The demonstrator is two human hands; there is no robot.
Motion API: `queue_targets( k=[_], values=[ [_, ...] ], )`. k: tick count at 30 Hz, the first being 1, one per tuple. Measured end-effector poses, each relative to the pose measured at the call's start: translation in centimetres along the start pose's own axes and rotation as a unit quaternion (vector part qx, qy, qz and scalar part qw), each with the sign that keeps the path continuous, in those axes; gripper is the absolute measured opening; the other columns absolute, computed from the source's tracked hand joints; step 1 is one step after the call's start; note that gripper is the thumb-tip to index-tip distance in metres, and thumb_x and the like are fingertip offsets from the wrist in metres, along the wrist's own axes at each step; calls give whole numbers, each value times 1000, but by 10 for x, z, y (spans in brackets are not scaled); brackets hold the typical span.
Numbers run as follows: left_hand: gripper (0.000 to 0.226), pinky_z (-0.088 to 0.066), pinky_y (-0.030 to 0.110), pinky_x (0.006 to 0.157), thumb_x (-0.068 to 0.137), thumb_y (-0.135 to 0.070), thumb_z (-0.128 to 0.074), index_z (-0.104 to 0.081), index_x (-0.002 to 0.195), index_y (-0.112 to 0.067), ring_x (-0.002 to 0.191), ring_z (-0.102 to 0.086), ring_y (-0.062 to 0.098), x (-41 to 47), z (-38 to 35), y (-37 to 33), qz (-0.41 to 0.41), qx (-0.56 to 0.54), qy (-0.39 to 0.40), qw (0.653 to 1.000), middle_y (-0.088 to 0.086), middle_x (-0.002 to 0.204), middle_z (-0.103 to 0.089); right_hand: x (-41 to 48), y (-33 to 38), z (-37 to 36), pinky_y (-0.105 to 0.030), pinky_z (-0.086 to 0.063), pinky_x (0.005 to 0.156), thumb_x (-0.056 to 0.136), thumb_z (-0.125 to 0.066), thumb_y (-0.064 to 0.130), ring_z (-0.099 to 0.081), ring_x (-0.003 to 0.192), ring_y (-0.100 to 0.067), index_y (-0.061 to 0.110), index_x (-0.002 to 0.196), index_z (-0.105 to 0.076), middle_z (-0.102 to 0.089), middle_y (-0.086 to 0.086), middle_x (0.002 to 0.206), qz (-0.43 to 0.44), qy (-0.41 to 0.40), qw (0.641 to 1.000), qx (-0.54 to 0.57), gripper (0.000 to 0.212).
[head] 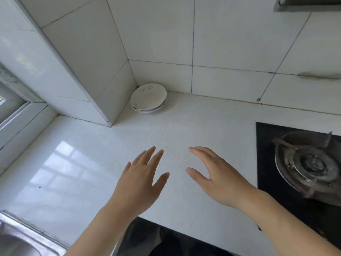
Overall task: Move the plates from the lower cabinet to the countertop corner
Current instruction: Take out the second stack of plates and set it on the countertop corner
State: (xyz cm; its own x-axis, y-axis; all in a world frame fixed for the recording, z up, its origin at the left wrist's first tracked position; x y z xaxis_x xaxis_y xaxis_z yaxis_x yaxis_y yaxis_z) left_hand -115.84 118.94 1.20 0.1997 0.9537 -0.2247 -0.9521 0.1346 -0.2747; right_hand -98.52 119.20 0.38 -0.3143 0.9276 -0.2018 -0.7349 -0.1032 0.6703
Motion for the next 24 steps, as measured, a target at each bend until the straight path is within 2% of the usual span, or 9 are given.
queue_targets(
  k=[6, 13, 18, 22, 24],
  values=[
    [61, -33, 37, 111, 91, -54, -35, -14, 146, -38, 142, -20, 8, -17, -33, -48, -28, -82, 16, 996, -17, 155, -12, -56, -37, -4, -14, -20, 105, 94, -37, 49, -24, 137, 1, 28, 145, -23, -21, 19, 151, -61, 0, 998, 34, 56],
    [60, -39, 34, 105, 91, -51, -38, -17, 145, -37, 123, -48, 18, -23, -54, -115, -137, -103, 60, 983, -18, 154, -17, -138, -73, 17, -15, -24, 103, 94, -39, 49, -27, 134, 0, 29, 144, -25, -22, 20, 149, -150, -109, 982, 33, 56],
    [58, -40, 30, 103, 91, -51, -38, -20, 145, -37, 117, -53, 22, -40, -69, -149, -239, -79, 104, 962, -18, 153, -21, -198, -79, 6, -24, -36, 102, 93, -40, 49, -39, 128, -4, 30, 143, -29, -28, 19, 147, -234, -162, 957, 51, 54],
    [56, -39, 27, 100, 91, -50, -40, -24, 143, -38, 116, -55, 20, -64, -81, -158, -299, -75, 127, 943, -17, 151, -26, -241, -65, -19, -24, -33, 106, 94, -39, 49, -34, 132, -4, 29, 143, -29, -28, 17, 148, -284, -189, 939, 54, 54],
    [54, -38, 26, 100, 91, -47, -41, -28, 142, -36, 122, -50, 17, -77, -89, -166, -331, -88, 136, 930, -15, 150, -30, -264, -61, -31, -23, -32, 106, 94, -40, 49, -35, 132, -4, 28, 142, -31, -31, 16, 148, -309, -210, 925, 63, 54]
  ],
)
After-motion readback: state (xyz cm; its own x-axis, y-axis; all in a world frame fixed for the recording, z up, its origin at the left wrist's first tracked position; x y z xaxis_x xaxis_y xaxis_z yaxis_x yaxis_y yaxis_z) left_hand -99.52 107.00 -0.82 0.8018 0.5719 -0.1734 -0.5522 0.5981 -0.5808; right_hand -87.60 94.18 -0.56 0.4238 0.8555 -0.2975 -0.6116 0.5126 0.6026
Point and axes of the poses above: each hand's wrist, its own x-axis towards the middle knuckle, its own z-axis out of the back of the hand, y = z × x, the point moved 6 cm from there along x, towards the middle knuckle
